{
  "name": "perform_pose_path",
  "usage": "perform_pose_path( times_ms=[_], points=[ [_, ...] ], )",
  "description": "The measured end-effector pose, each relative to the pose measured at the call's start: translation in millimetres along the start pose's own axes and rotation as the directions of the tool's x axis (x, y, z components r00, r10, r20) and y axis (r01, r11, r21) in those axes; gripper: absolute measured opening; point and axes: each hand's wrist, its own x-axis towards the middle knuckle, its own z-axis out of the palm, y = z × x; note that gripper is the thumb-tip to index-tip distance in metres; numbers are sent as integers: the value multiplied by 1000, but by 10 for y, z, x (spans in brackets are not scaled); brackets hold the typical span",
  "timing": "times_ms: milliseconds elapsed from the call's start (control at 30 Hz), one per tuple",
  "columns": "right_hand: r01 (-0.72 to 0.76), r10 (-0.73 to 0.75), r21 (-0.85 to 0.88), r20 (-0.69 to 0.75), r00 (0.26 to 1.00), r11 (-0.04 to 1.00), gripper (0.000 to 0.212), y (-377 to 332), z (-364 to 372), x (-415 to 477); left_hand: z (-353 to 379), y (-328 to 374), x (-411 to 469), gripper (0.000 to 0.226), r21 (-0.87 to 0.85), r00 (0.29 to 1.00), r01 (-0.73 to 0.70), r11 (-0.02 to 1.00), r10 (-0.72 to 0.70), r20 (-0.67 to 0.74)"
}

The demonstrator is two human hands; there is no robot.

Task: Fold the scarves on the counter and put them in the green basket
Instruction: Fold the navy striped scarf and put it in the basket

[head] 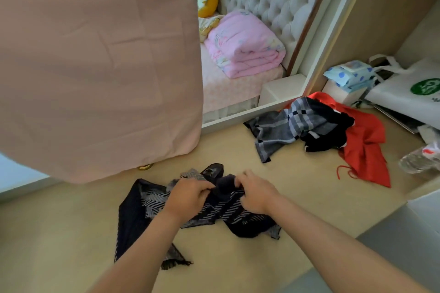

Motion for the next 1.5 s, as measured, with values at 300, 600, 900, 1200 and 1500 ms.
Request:
perform_pose_path(
  times_ms=[300, 600, 900, 1200, 1500],
  points=[
    [183, -182, -28, 38, 983, 983, 32, -188, 176, 240, 44, -111, -167, 37, -177, 970, 228, 957, -238, -38],
    [-248, 74, -717, -265, 961, 652, 23, 348, -690, 370, 139, -202, -165, 62, 107, 864, 463, 880, -475, 168],
    [425, -412, -100, 132, 902, 899, 54, -420, -23, 639, 188, -357, -433, 46, 261, 826, 559, 787, -558, -83],
    [427, -358, -286, 263, 896, 858, 55, -1057, 884, 548, 181, -980, -1240, 50, 239, 715, 602, 762, -647, 263],
    [158, -165, -417, 18, 986, 895, 20, -1571, 860, 533, -631, -1742, -1806, 24, 309, 832, 551, 775, -539, -133]
  ],
)
